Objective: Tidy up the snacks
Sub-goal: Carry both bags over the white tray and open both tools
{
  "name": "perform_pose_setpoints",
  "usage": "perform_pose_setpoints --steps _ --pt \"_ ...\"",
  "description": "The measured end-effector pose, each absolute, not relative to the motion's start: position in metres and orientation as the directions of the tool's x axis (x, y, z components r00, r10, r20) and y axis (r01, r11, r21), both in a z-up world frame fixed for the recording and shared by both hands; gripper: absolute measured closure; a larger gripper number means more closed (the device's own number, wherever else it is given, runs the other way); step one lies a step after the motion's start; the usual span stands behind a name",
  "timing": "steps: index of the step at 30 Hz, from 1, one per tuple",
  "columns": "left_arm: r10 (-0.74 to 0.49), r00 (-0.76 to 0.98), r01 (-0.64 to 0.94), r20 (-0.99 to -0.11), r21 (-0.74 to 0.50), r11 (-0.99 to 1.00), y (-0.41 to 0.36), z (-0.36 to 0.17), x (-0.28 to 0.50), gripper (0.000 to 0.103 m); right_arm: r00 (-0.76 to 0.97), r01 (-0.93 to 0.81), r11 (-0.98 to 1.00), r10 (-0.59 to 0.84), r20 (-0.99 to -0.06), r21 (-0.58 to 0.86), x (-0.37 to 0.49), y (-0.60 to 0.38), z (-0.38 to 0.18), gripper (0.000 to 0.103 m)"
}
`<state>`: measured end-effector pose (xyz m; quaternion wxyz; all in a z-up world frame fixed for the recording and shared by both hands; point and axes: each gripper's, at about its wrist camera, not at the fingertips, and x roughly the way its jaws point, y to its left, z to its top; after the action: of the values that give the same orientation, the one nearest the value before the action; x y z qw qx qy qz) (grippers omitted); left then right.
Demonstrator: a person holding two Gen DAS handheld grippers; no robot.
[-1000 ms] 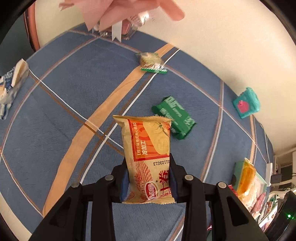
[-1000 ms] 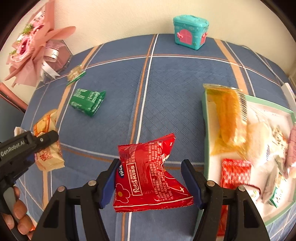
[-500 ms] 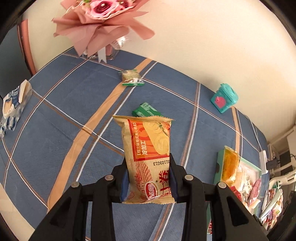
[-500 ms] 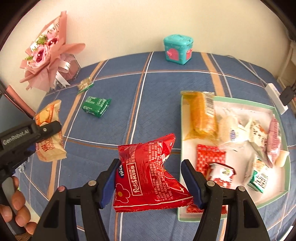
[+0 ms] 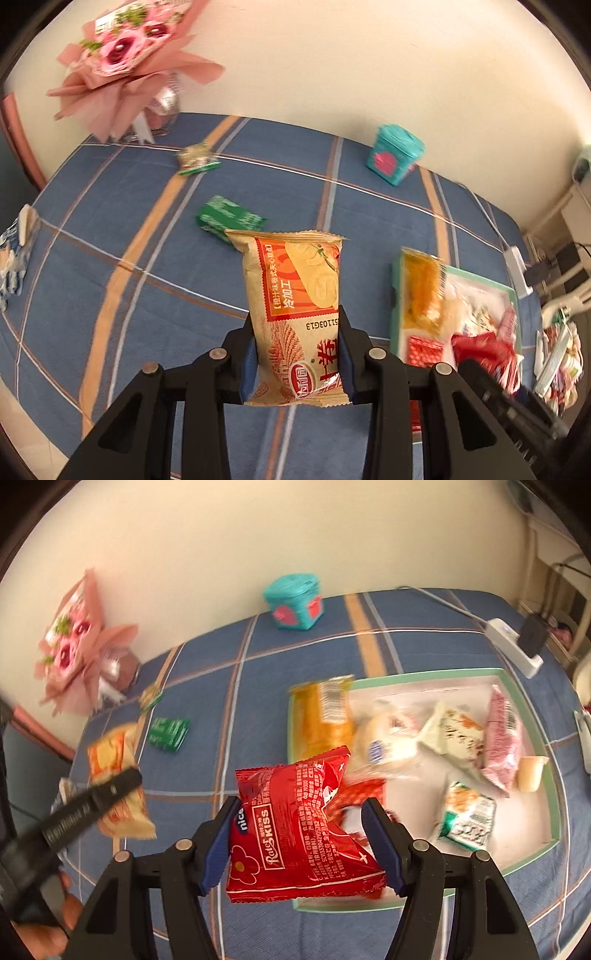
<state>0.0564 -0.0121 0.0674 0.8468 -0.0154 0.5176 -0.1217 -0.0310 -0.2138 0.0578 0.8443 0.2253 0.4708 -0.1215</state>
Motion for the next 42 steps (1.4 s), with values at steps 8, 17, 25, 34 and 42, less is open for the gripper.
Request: perform_pose_setpoints --steps 8,17,25,34,42 --pt "-0.293 0.389 0.312 -0.873 -0.175 0.934 -0.063 0.068 0.038 0.066 0.544 0.554 0.773 -0.057 -0.837 0.308 -0.056 -0.286 0.061 0.033" --pt "-0.334 0.328 0.431 -0.884 -0.175 0.885 -0.117 0.056 0.02 0.066 0.537 0.624 0.71 -0.086 -0.839 0.327 -0.07 -0.332 0.053 0.033" --pt "-0.301 0.307 0.448 -0.903 -0.141 0.883 -0.134 0.021 0.031 0.066 0.508 0.596 0.756 -0.096 -0.856 0.27 -0.048 -0.326 0.026 0.033" --pt "-0.306 0.275 0.446 -0.911 -0.161 0.88 -0.14 0.0 0.038 0.066 0.494 0.58 0.777 -0.094 -0.864 0.247 -0.034 -0.322 0.007 0.033" --pt "-0.327 0.229 0.468 -0.917 -0.191 0.863 -0.149 -0.004 0.034 0.065 0.453 0.594 0.775 -0.101 -0.886 0.215 -0.031 -0.321 -0.002 0.033"
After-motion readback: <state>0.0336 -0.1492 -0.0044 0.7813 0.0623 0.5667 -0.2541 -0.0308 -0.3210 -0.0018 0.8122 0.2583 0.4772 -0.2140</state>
